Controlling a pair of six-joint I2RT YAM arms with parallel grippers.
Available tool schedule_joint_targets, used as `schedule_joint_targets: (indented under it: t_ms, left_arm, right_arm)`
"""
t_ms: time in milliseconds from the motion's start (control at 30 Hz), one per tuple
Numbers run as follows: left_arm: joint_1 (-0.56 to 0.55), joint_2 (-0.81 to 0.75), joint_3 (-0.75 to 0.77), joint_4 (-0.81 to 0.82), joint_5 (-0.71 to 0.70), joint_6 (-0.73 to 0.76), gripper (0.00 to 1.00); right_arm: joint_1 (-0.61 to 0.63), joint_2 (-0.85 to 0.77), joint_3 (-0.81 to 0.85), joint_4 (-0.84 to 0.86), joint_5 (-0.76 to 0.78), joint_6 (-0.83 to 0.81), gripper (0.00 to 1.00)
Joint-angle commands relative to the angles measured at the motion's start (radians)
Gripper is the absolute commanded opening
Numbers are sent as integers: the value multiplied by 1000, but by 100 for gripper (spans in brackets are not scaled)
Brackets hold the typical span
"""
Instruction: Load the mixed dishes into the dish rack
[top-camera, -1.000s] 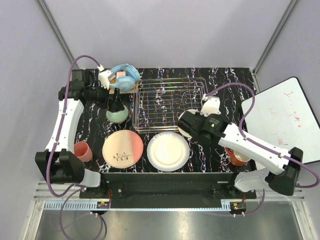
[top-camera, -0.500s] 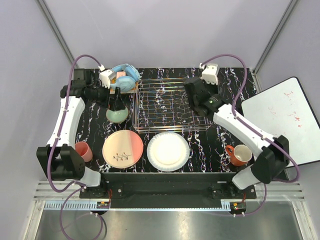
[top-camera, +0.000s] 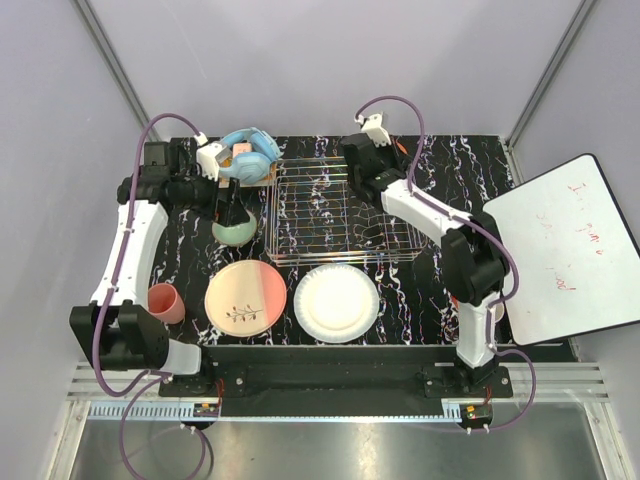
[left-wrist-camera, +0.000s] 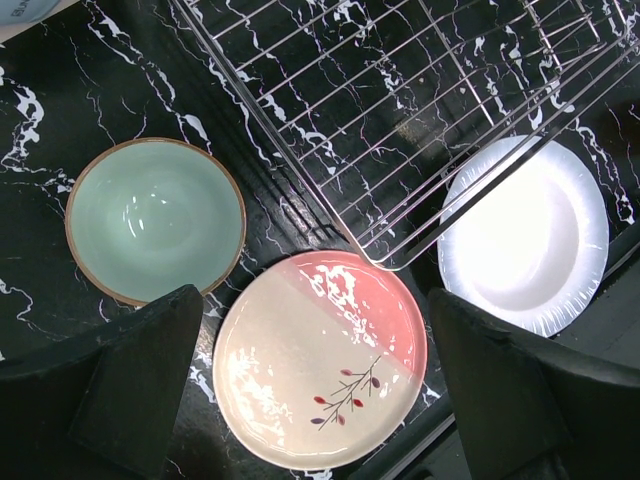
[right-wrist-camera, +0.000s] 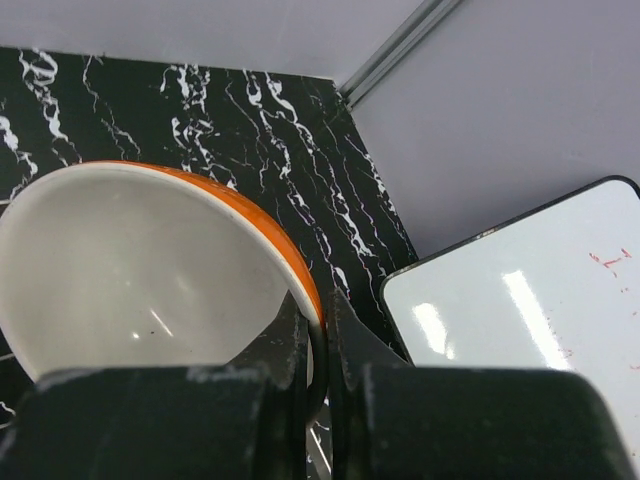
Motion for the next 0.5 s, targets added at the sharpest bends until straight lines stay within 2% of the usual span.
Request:
schedule_joint_targets:
  t_ms: [0, 467]
  left_arm:
    - [3, -55, -10, 25, -5, 9, 99]
    - [6, -59, -16, 26, 5, 6, 99]
  right_arm:
    - [-7, 39, 75, 69, 19, -63, 0]
    - [-39, 60, -32, 48, 36, -49, 0]
